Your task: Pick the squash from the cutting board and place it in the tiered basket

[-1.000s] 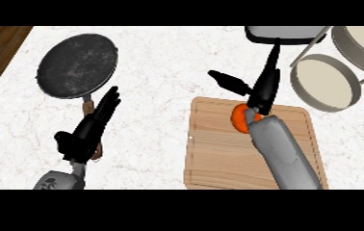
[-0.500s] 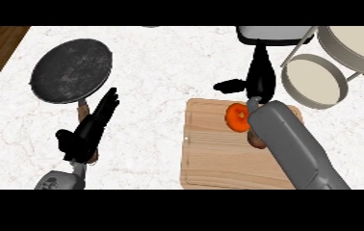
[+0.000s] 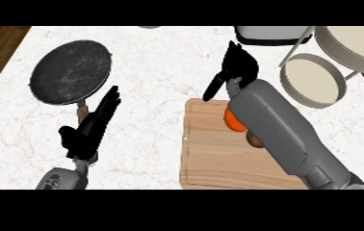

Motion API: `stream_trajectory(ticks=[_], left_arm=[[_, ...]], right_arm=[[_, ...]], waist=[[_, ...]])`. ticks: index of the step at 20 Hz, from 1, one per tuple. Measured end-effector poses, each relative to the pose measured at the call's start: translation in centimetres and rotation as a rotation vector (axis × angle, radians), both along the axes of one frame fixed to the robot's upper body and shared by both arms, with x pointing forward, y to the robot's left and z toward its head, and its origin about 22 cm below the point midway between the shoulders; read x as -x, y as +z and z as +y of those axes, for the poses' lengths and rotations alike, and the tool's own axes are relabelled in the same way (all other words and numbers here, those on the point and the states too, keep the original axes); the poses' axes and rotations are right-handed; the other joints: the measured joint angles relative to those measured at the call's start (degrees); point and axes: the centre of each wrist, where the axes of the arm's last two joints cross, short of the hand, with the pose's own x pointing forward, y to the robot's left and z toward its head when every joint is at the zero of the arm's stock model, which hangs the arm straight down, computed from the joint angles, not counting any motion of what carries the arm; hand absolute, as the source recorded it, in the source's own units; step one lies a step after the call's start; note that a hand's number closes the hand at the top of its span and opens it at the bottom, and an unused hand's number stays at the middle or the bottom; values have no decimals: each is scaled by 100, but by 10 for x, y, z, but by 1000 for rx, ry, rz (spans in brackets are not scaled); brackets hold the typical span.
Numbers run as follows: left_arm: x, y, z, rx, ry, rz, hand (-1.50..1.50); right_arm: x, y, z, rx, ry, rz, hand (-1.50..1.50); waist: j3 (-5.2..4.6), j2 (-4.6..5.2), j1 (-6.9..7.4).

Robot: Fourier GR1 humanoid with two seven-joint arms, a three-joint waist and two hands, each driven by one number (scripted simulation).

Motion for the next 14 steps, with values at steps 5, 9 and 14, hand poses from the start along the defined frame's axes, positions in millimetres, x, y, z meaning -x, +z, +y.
stream_trajectory(ticks=[5, 9, 14], left_arm=[[2, -5, -2, 8, -1, -2, 0], [2, 0, -1, 8, 0, -7, 0], [2, 1, 6, 6, 4, -7, 0]], right_arm=[[2, 30, 16, 12, 30, 36, -150], [0, 34, 17, 63, 11, 25, -150], [-2, 12, 11, 128, -23, 89, -150]], waist=[[20, 27, -12], [27, 39, 2], [27, 44, -28]])
